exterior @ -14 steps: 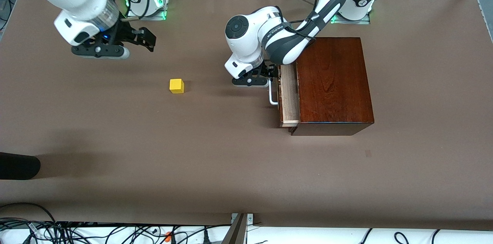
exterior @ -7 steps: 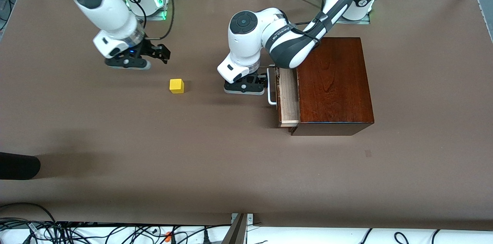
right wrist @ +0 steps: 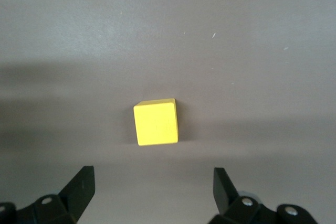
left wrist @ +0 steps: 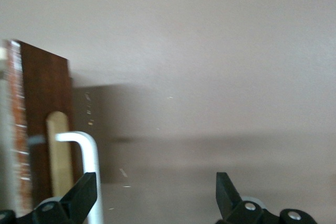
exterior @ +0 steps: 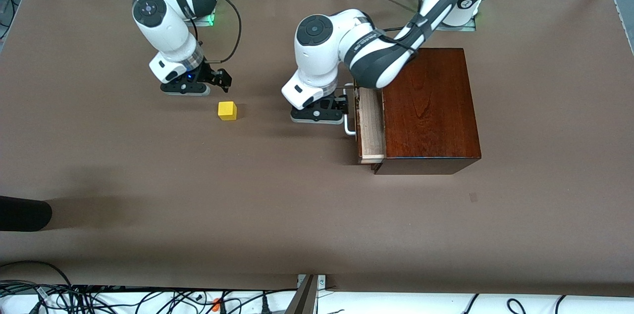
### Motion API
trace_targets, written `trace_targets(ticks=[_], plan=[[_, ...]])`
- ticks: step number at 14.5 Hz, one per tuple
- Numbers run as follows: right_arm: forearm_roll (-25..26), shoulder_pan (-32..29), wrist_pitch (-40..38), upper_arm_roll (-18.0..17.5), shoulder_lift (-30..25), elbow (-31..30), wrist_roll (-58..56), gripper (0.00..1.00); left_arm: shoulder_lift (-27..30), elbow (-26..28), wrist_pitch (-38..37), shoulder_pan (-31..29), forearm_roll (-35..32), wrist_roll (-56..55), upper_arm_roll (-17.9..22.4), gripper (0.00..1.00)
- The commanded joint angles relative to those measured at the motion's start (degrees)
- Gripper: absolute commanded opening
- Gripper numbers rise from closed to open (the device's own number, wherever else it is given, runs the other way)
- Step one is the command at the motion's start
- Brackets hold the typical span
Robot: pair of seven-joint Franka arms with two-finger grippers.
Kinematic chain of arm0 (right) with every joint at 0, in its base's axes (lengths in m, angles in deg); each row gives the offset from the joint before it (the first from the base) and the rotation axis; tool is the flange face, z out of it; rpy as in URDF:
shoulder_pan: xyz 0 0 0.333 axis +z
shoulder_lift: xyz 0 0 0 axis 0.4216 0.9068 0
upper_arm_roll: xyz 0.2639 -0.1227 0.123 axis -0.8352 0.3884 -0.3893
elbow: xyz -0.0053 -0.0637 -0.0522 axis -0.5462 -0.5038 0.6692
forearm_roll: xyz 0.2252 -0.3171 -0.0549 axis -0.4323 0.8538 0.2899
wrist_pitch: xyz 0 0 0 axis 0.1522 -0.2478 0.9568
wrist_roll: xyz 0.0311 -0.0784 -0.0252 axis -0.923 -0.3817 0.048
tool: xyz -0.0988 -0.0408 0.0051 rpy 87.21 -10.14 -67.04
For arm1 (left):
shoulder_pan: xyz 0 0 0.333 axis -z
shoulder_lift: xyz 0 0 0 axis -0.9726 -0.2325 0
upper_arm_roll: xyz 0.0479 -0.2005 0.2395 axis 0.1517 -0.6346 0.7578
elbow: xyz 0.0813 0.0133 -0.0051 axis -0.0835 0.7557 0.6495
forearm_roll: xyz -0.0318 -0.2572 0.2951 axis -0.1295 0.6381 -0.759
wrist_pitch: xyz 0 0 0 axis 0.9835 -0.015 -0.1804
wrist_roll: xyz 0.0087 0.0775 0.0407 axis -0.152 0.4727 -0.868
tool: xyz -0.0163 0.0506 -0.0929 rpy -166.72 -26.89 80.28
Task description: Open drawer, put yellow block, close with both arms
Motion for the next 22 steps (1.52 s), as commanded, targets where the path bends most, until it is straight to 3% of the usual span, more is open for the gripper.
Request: trace_targets(ticks=[1, 4, 7, 11, 17, 19, 22], plan=[[-0.93, -0.59, 7.37, -0.51, 6.99, -0.02, -2.12, 1.0, 2.85, -0.04, -3.94, -2.66, 2.39, 5.18, -0.73, 1.0], [-0.32, -0.07, 13.97, -0.51, 12.72, 0.15, -3.7, 1.0, 5.92, -0.04, -7.44, -6.35, 5.38, 11.76, -0.82, 1.0], [0.48, 1.34, 14.86, -0.16, 14.57, 0.42, -3.7, 1.0, 10.75, -0.13, -12.72, -12.06, 10.29, 17.74, -0.91, 1.0], [4.69, 1.34, 14.87, 1.59, 16.33, 0.68, -3.7, 1.0, 16.99, -1.35, -21.23, -18.13, 11.45, 24.24, -0.99, 1.0], [9.44, 1.43, 14.78, 3.53, 17.21, 0.94, -3.35, 1.0, 18.15, -6.98, -32.32, -25.42, 14.25, 34.44, -0.82, 1.0], [9.8, 1.43, 14.78, 3.88, 17.74, 1.21, -3.27, 1.0, 21.73, -6.2, -32.86, -26.84, 17.15, 41.8, 2.76, 1.0], [10.06, 1.69, 14.78, 4.06, 19.05, 2.35, -3.18, 1.0, 28.05, 0.1, -31.64, -23.96, 23.55, 50.44, 14.95, 1.0]])
